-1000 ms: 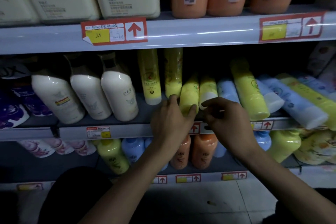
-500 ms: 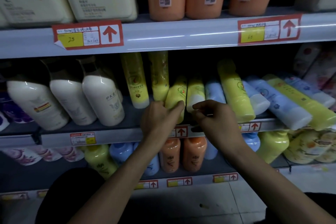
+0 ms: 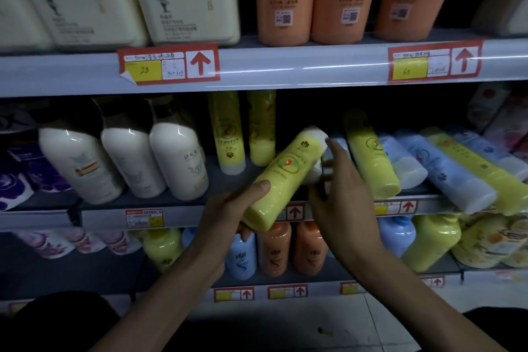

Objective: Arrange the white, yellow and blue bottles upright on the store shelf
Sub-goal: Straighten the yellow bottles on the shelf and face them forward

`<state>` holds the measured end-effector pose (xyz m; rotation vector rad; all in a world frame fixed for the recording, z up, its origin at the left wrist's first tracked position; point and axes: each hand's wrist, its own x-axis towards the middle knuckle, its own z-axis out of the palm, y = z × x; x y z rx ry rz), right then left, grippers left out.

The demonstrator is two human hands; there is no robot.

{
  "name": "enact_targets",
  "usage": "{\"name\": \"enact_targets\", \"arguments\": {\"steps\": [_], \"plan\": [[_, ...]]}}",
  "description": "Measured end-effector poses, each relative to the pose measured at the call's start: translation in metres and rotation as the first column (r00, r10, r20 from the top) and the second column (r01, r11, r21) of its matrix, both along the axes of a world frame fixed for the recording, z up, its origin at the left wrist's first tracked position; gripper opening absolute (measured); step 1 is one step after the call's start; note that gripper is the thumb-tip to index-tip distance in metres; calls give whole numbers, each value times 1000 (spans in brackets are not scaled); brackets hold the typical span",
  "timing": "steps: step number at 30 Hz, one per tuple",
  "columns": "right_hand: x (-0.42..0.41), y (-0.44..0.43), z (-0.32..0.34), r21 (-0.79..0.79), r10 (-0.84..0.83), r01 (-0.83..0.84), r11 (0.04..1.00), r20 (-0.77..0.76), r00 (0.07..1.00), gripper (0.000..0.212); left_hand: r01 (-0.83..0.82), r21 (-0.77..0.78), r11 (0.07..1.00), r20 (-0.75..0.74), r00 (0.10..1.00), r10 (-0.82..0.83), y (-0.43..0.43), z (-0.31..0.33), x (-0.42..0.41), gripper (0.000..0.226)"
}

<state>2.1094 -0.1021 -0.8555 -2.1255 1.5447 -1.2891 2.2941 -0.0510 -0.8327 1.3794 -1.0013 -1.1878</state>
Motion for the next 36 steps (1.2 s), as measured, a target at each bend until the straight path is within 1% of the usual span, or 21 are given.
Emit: {"name": "enact_targets", "arguments": {"steps": [1, 2, 3, 4, 6, 9, 12, 14, 15, 16, 18, 21, 23, 25, 27, 31, 36], "plan": [[1, 0, 1, -111, -34, 17, 994, -153, 988, 80, -1, -18, 1000, -16, 1000, 1, 3, 1, 3, 46], [3, -1, 2, -197, -79, 27, 980, -261, 962, 85, -9, -32, 999, -49, 999, 7, 5, 0, 7, 43], [5, -2, 1, -267, -119, 33, 963, -314, 942, 84, -25, -37, 999, -86, 996, 21, 8, 1, 10, 43], [7, -4, 1, -321, -149, 38, 946, -328, 933, 81, -30, -47, 998, -125, 992, 24, 9, 1, 13, 44], [11, -8, 0, -374, -145, 16, 927, -319, 936, 73, -20, -79, 997, -156, 988, 7, 12, 2, 18, 44], [14, -12, 4, -367, -82, -35, 930, -297, 951, 69, -43, -110, 993, -172, 985, 23, 15, 5, 22, 44], [19, -14, 7, -265, 11, -71, 962, -223, 975, 70, -138, -108, 985, -322, 942, 97, 10, 6, 26, 38], [25, -15, 11, -222, 63, -105, 969, -188, 980, 72, -197, -60, 979, -445, 883, 150, 3, 9, 25, 33], [29, -15, 13, -220, 75, -117, 969, -188, 979, 71, -221, -22, 975, -479, 859, 184, 0, 12, 24, 33], [33, -15, 14, -218, 87, -128, 968, -187, 978, 70, -232, -3, 973, -477, 855, 203, -3, 12, 24, 31], [41, -15, 18, -199, 118, -150, 968, -167, 979, 70, -216, 2, 976, -413, 889, 198, -8, 15, 26, 26], [52, -14, 22, -165, 176, -195, 967, -123, 977, 66, -192, -66, 979, -316, 935, 162, -2, 12, 31, 15], [60, -14, 26, -127, 206, -215, 968, -78, 975, 59, -202, -206, 958, -230, 961, 153, 4, 9, 31, 26], [69, -16, 26, -72, 237, -239, 968, -36, 971, 53, -186, -348, 919, -139, 980, 146, 14, 4, 33, 29], [75, -20, 24, -8, 271, -271, 962, 31, 962, 51, -143, -426, 893, -77, 990, 122, 17, -2, 34, 31], [81, -26, 16, 42, 289, -294, 955, 95, 953, 49, -84, -407, 910, 13, 995, 97, 11, -13, 37, 42], [86, -29, 10, 104, 233, -249, 963, 144, 962, 49, -100, -361, 927, 51, 991, 127, 4, -23, 40, 49]]}}
